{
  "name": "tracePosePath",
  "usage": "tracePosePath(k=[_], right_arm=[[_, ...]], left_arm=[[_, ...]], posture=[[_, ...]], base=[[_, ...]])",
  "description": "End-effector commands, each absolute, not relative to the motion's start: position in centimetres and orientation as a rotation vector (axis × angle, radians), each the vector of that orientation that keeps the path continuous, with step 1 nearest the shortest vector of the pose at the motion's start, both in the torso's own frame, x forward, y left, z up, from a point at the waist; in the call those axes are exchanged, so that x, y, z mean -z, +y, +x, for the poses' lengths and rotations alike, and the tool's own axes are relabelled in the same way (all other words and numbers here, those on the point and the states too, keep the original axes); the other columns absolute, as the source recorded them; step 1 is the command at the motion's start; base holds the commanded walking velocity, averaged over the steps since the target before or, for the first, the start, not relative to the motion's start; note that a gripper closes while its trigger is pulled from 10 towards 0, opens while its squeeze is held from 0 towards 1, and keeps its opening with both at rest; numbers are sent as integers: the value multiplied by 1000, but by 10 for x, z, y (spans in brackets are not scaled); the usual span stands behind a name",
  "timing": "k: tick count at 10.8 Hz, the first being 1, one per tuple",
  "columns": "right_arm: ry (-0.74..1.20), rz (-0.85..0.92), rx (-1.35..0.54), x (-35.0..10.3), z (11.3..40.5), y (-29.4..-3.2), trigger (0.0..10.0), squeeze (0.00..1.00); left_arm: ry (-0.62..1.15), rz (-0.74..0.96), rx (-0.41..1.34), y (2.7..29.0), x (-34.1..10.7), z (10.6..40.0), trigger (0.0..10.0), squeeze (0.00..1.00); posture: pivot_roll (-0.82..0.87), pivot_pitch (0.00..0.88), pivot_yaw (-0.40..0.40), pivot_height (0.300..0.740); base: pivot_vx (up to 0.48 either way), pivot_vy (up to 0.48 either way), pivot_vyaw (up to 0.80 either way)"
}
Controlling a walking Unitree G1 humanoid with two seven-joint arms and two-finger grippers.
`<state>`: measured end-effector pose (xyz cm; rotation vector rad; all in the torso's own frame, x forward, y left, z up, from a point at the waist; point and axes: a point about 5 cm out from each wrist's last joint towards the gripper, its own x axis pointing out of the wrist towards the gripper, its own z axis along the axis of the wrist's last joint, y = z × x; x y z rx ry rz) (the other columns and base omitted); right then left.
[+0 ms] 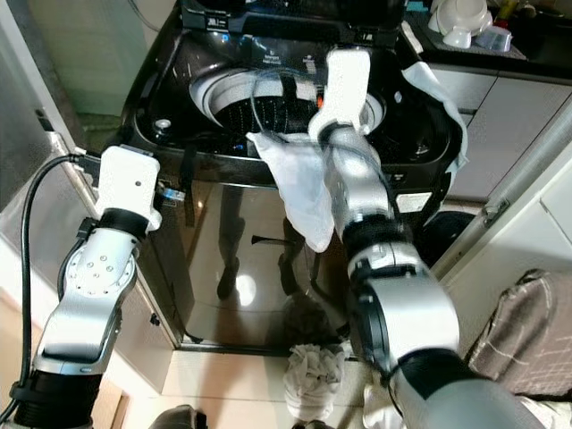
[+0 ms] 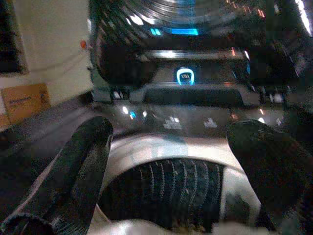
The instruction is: Clothes washing
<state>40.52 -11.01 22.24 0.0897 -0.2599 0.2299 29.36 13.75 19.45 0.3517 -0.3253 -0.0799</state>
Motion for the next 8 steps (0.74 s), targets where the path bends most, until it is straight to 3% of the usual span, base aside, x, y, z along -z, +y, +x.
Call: tracePosePath(k=[1, 4, 8], right_arm=[[-343, 64, -204, -228, 399, -114, 10000, 0], [-500, 22, -159, -228, 358, -127, 10000, 0], [-405, 90, -288, -196, 313, -124, 10000, 0]], left_arm=[[-334, 351, 80, 137, -195, 297, 10000, 0], [-338, 354, 89, 139, -194, 299, 10000, 0], [-349, 347, 109, 134, -193, 299, 10000, 0]], posture=[[41, 0, -39, 740], [10, 0, -32, 740], [-18, 0, -19, 740]], base=[[0, 0, 0], [0, 0, 0], [0, 0, 0]])
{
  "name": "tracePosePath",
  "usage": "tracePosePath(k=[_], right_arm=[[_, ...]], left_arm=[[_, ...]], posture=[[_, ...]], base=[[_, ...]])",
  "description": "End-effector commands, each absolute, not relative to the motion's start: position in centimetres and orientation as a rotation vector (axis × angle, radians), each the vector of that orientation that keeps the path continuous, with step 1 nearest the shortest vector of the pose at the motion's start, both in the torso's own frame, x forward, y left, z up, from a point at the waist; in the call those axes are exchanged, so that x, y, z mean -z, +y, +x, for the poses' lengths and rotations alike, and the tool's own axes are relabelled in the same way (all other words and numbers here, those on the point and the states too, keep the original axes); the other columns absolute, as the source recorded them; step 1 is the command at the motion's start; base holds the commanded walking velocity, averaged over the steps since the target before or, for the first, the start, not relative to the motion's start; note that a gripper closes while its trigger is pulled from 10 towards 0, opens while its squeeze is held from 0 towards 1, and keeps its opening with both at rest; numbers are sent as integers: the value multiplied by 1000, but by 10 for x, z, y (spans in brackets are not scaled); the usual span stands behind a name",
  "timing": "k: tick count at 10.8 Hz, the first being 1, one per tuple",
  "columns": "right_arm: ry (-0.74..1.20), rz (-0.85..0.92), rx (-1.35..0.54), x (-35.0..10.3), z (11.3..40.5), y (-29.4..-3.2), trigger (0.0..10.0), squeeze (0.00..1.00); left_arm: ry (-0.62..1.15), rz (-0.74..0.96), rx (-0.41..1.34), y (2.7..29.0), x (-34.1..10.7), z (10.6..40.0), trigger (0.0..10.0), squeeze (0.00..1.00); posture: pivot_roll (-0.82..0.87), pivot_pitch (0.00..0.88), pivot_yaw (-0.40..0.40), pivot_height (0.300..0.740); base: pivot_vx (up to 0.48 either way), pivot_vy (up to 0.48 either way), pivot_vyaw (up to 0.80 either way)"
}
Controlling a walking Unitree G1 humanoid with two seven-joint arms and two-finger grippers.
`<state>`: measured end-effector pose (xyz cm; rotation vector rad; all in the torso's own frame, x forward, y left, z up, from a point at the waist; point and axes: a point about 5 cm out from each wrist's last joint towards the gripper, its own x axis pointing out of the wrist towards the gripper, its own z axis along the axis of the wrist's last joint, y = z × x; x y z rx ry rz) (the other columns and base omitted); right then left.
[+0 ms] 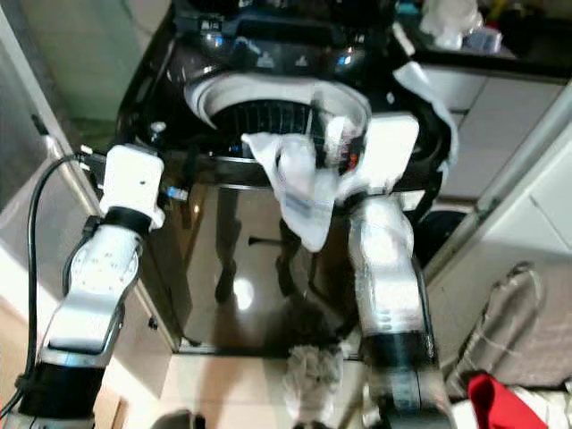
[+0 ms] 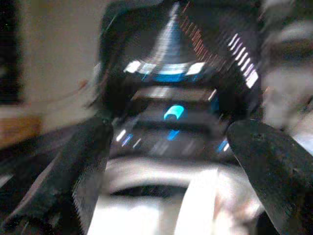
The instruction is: Clothes washing
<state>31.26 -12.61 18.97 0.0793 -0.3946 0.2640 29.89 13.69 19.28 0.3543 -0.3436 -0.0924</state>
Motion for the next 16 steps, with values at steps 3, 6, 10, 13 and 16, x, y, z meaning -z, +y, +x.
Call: tracePosePath(k=[3, 6, 10, 13, 16], right_arm=[[-225, 178, -378, -171, 310, -117, 10000, 0], [-69, 203, -388, -148, 323, -119, 10000, 0], [92, 237, -472, -131, 327, -115, 10000, 0], [78, 191, -450, -130, 332, -116, 10000, 0], [19, 136, -416, -141, 343, -115, 10000, 0]], left_arm=[[-350, 346, 111, 134, -193, 299, 10000, 0], [-354, 345, 107, 135, -194, 299, 10000, 0], [-355, 354, 74, 142, -196, 295, 10000, 0], [-348, 352, 62, 143, -193, 292, 10000, 0], [-345, 351, 59, 143, -193, 292, 10000, 0]], posture=[[-21, 0, -13, 740], [-8, 0, -14, 740], [27, 0, -31, 740], [35, 0, -37, 740], [36, 0, -38, 740]], base=[[0, 0, 0], [0, 0, 0], [0, 0, 0], [0, 0, 0], [0, 0, 0]])
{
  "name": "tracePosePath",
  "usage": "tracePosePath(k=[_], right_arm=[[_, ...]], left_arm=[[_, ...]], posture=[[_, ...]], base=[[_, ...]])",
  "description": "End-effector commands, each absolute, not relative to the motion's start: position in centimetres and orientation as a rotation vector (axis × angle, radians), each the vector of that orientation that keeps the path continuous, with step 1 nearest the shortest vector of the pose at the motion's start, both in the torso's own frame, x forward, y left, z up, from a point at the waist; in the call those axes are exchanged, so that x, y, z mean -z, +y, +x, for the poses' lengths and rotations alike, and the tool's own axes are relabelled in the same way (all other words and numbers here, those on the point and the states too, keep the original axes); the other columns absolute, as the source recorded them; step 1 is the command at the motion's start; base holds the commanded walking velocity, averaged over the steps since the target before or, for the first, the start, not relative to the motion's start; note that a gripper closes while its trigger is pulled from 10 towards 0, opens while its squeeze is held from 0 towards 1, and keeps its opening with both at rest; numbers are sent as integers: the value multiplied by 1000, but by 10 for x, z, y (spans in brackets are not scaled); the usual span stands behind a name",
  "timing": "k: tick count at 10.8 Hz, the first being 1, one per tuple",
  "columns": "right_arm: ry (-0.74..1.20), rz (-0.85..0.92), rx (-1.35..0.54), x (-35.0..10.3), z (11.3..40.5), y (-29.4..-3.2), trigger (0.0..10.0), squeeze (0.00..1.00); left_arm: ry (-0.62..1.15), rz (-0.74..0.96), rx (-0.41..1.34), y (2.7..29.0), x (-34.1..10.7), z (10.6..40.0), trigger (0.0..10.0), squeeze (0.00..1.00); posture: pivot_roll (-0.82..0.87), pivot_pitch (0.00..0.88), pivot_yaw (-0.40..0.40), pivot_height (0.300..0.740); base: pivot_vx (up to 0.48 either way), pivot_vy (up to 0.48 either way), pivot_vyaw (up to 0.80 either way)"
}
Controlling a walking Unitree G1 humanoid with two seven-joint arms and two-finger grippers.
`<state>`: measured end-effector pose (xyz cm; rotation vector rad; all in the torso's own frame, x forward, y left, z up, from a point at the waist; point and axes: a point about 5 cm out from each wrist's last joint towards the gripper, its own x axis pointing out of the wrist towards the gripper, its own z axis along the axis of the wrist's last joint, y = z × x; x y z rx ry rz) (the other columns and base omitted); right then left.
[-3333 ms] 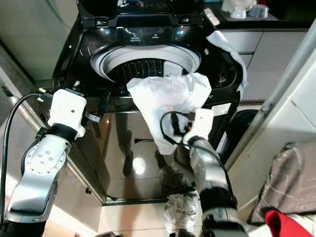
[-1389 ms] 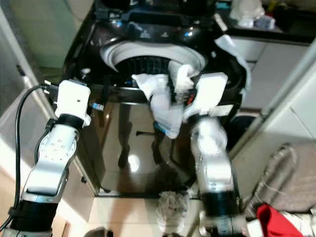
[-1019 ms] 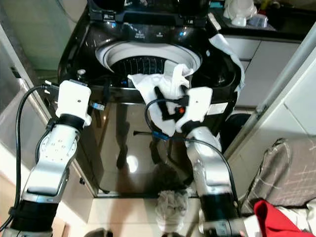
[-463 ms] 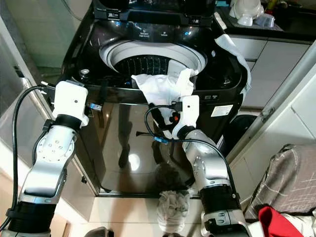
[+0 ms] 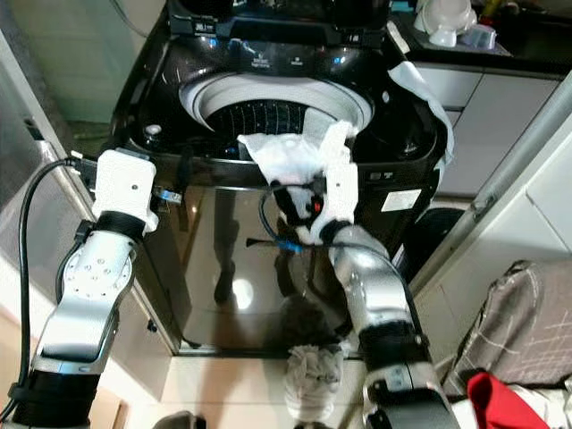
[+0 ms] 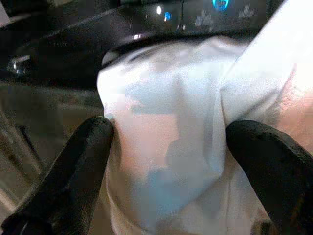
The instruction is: Clothes washing
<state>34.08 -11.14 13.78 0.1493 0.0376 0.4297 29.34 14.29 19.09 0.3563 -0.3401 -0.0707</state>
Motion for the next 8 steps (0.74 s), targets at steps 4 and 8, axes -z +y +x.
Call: tracePosePath(k=[4, 8], right_arm=[[-83, 112, -426, -171, 359, -107, 10000, 0], [-192, 100, -439, -210, 381, -98, 10000, 0]], left_arm=[[-348, 346, 59, 142, -194, 293, 10000, 0], [-349, 342, 57, 141, -194, 295, 10000, 0]], posture=[[36, 0, -38, 740], [37, 0, -42, 740]], base=[[0, 0, 0], [0, 0, 0]])
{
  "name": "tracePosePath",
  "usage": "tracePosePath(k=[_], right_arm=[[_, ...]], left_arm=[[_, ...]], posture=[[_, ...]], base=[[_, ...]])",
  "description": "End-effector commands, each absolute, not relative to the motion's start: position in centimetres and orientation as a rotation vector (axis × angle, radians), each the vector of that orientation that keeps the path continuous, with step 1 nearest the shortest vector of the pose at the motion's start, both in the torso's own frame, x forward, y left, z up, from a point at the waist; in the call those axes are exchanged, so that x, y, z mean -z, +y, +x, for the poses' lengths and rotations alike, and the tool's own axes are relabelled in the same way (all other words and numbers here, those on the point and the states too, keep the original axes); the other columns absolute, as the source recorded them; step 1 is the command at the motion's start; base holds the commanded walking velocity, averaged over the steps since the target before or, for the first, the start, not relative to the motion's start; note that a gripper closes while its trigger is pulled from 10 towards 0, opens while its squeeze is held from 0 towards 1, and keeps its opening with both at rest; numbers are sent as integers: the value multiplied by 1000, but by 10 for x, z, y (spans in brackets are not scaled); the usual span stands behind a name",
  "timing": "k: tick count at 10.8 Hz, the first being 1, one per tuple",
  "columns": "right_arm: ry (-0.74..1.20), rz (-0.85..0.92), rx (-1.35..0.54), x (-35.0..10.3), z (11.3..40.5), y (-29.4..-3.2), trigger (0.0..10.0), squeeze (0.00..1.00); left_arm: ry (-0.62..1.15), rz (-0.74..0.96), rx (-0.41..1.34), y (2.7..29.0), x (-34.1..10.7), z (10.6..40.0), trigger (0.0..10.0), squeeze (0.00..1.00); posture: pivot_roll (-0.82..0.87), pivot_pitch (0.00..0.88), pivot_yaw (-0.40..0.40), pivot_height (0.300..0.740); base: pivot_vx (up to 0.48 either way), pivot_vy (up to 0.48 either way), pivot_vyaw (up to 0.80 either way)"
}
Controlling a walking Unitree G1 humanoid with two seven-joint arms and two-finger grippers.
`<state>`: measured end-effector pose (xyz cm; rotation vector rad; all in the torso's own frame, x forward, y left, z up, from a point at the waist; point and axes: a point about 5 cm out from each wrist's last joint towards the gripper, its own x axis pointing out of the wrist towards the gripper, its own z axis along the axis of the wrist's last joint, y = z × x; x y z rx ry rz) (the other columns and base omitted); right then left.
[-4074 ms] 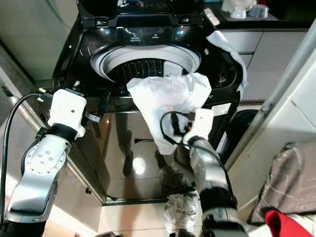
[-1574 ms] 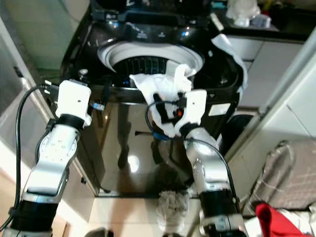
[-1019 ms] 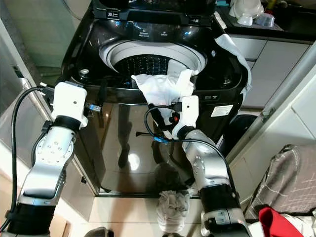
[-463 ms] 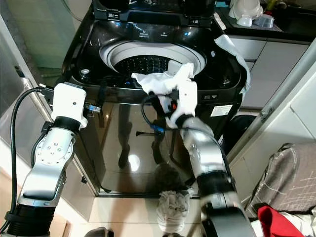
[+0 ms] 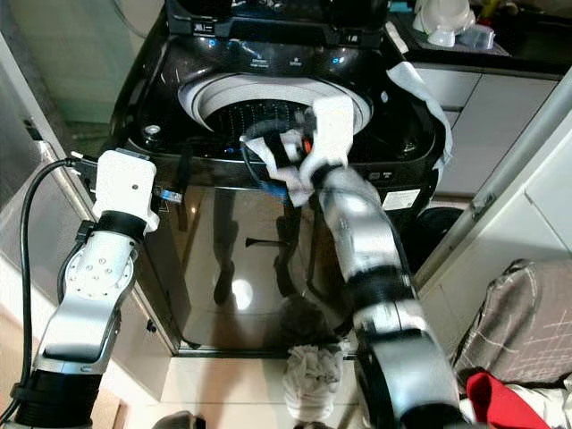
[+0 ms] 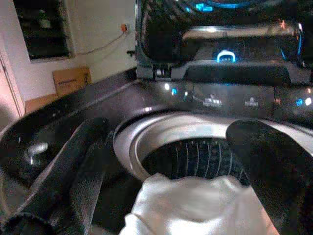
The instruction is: Clothes washing
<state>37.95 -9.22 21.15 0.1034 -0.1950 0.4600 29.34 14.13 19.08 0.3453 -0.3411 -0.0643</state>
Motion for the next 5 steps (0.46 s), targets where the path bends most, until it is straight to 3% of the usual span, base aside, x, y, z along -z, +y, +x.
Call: tracePosePath(k=[1, 3, 5], right_arm=[[-225, 81, -414, -221, 388, -97, 10000, 0], [-301, 57, -345, -238, 394, -103, 10000, 0], [-354, 19, -277, -229, 381, -112, 10000, 0]], left_arm=[[-348, 342, 61, 140, -194, 296, 10000, 0], [-350, 340, 66, 138, -194, 299, 10000, 0], [-341, 329, 58, 141, -192, 301, 10000, 0]], posture=[[28, 0, -34, 740], [19, 0, -33, 740], [15, 0, -36, 740]], base=[[0, 0, 0], [0, 0, 0], [0, 0, 0]])
